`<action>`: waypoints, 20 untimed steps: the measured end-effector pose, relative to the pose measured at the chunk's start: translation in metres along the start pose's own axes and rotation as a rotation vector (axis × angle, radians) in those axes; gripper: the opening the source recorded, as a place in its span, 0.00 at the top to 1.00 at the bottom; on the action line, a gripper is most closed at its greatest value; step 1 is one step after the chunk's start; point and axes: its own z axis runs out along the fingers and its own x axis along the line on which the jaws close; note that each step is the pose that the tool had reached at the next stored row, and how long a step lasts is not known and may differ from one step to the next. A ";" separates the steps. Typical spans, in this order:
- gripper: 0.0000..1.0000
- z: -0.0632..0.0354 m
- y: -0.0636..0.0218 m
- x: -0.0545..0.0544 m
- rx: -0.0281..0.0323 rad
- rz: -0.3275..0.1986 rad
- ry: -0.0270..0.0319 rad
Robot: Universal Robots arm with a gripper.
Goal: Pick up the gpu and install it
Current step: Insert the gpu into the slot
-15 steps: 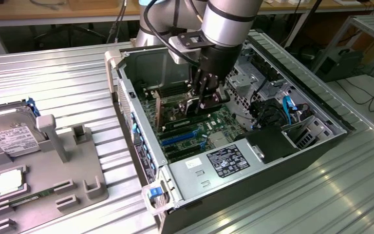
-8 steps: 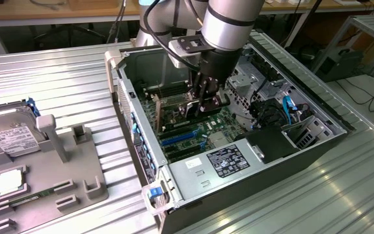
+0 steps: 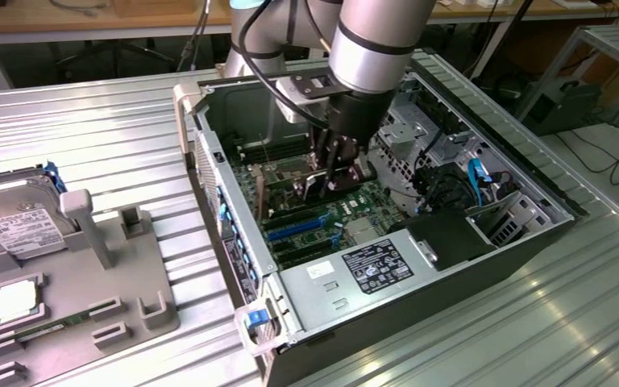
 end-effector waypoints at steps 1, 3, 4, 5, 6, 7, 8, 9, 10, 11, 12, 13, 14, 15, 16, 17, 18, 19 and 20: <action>0.72 0.0018 0.0002 -0.002 0.0001 0.000 0.0002; 0.72 0.0054 0.0002 -0.005 0.0000 0.000 0.0012; 0.72 0.0064 0.0003 -0.005 -0.0002 0.000 0.0014; 0.72 0.0070 0.0004 -0.005 -0.0003 0.000 0.0015; 0.72 0.0076 0.0004 -0.005 -0.0003 0.000 0.0015; 0.72 0.0084 0.0007 -0.004 -0.0004 0.001 0.0020; 0.72 0.0098 0.0014 -0.004 -0.0003 0.002 0.0024; 0.72 0.0112 0.0020 -0.004 -0.0002 0.005 0.0026; 0.72 0.0128 0.0025 -0.004 -0.0001 0.010 0.0024; 0.72 0.0136 0.0028 -0.004 0.0000 0.013 0.0024; 0.72 0.0147 0.0029 -0.004 0.0000 0.013 0.0024; 0.72 0.0156 0.0032 -0.004 0.0000 0.014 0.0024; 0.72 0.0167 0.0036 -0.004 0.0000 0.014 0.0025; 0.72 0.0176 0.0040 -0.004 0.0000 0.014 0.0024; 0.72 0.0184 0.0042 -0.004 -0.0001 0.014 0.0024; 0.72 0.0188 0.0043 -0.004 -0.0002 0.014 0.0025; 0.72 0.0192 0.0043 -0.003 -0.0003 0.014 0.0026; 0.72 0.0201 0.0043 -0.003 -0.0001 0.014 0.0022; 0.72 0.0210 0.0043 -0.003 -0.0001 0.014 0.0021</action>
